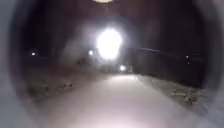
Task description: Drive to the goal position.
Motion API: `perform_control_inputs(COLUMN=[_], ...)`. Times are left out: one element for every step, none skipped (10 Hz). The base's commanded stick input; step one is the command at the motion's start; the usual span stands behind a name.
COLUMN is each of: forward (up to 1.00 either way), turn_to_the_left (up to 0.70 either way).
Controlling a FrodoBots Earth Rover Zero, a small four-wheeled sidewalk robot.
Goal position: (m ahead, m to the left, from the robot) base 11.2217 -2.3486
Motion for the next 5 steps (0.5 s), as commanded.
perform_control_inputs(forward=[1.00,1.00,1.00,1.00,1.00], turn_to_the_left=[0.00,0.00,0.00,0.00,0.00])
